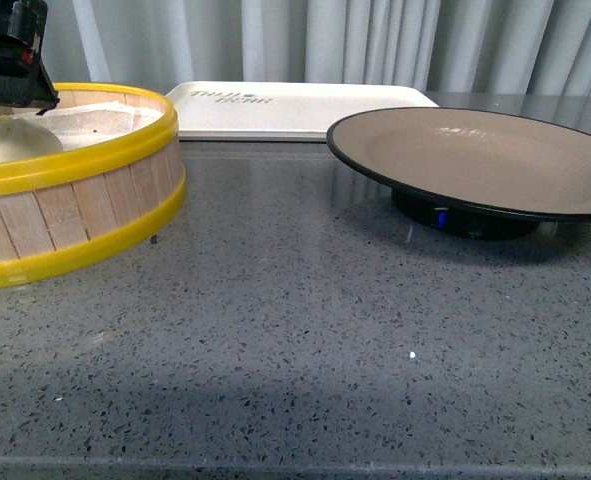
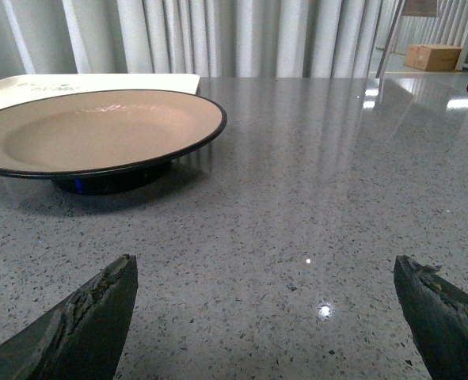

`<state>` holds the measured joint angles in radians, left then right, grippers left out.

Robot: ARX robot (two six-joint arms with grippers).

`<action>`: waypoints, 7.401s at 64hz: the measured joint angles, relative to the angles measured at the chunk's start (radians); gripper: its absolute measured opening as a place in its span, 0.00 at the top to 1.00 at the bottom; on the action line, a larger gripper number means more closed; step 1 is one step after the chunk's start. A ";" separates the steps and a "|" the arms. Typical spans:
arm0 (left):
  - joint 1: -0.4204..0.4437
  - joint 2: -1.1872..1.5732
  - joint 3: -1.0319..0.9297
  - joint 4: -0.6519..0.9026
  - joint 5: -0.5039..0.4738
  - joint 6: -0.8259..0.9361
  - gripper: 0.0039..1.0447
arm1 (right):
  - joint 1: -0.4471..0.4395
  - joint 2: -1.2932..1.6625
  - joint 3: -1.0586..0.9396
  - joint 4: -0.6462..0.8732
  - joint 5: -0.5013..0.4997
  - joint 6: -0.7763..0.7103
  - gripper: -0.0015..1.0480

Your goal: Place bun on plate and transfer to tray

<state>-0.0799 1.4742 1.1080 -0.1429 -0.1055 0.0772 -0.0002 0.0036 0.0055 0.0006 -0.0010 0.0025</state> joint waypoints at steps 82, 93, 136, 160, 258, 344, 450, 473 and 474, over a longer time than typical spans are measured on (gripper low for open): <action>-0.004 0.010 0.059 -0.089 0.022 -0.003 0.97 | 0.000 0.000 0.000 0.000 0.000 0.000 0.08; -0.032 -0.017 0.095 -0.115 0.034 -0.006 0.97 | 0.000 0.000 0.000 0.000 0.000 0.000 0.08; -0.504 0.284 0.515 -0.080 -0.003 -0.040 0.97 | 0.000 0.000 0.000 0.000 0.000 0.000 0.08; -0.664 0.462 0.658 -0.082 -0.047 0.053 0.97 | 0.000 0.000 0.000 0.000 0.000 0.000 0.08; -0.660 0.594 0.761 -0.206 -0.062 0.201 0.23 | 0.000 0.000 0.000 0.000 0.000 0.000 0.08; 0.002 -0.817 -0.779 0.461 0.040 -0.065 0.76 | 0.000 0.000 0.000 0.000 0.000 0.000 0.08; 0.078 -1.463 -1.082 0.149 0.106 -0.079 0.96 | 0.000 0.000 0.000 0.000 0.000 0.000 0.08; 0.078 -1.470 -1.082 0.143 0.106 -0.080 0.76 | 0.000 0.000 0.000 0.000 0.000 0.000 0.08; 0.078 -1.470 -1.082 0.143 0.105 -0.080 0.72 | 0.000 0.000 0.000 0.000 0.000 0.000 0.08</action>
<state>-0.0017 0.0040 0.0261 0.0006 -0.0002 -0.0025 -0.0002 0.0036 0.0055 0.0006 -0.0010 0.0025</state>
